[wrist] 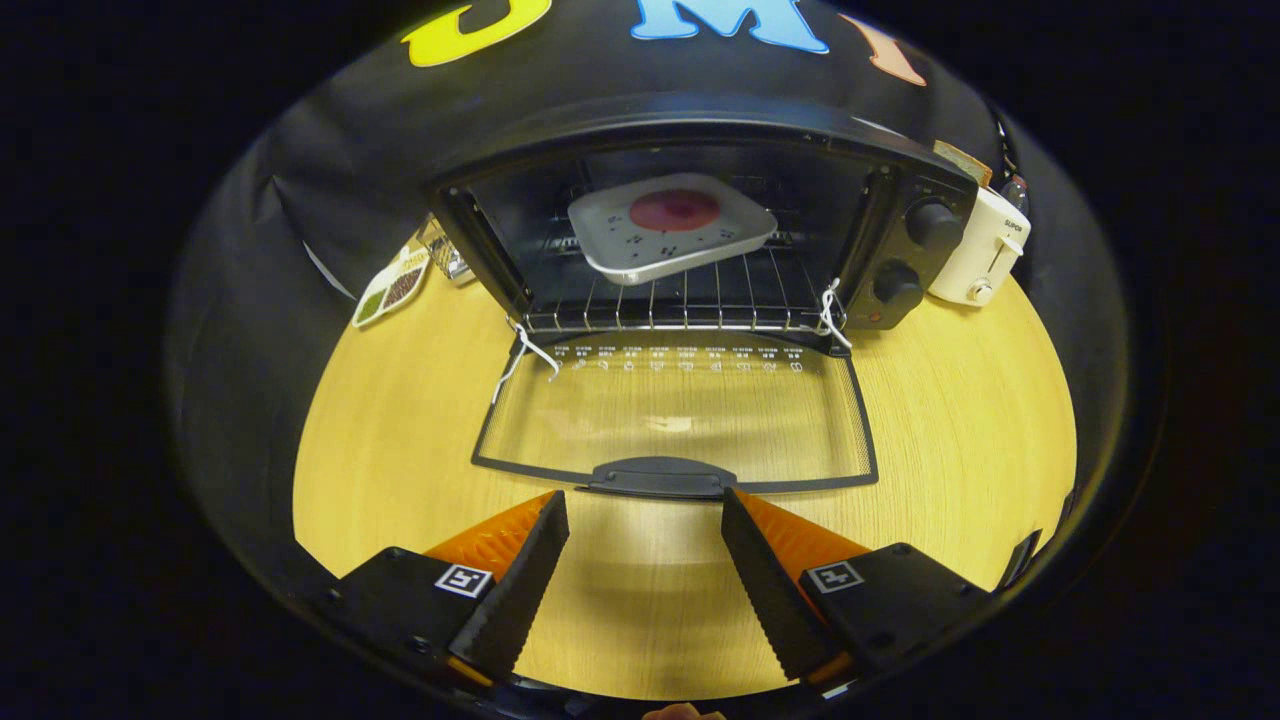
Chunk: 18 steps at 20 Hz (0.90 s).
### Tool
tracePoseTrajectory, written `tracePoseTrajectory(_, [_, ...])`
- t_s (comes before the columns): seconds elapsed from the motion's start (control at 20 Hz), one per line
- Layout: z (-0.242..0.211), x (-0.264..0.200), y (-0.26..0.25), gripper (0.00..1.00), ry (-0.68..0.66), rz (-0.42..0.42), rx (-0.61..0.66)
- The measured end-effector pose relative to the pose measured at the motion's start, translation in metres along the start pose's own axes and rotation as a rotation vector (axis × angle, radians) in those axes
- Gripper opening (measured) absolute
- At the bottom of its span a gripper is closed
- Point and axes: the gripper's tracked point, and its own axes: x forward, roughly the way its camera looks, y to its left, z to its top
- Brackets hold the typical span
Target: Open the toaster oven, put the food inside, and close the toaster oven door.
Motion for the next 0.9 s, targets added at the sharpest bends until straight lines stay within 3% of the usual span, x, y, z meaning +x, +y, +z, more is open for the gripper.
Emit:
tracePoseTrajectory(0.4, [-0.012,0.023,-0.019,0.98,0.072,-0.139,0.002])
tracePoseTrajectory(0.6, [-0.017,0.025,-0.017,0.97,0.115,-0.168,-0.057])
tracePoseTrajectory(0.9, [-0.032,0.031,-0.027,0.97,0.189,-0.195,0.013])
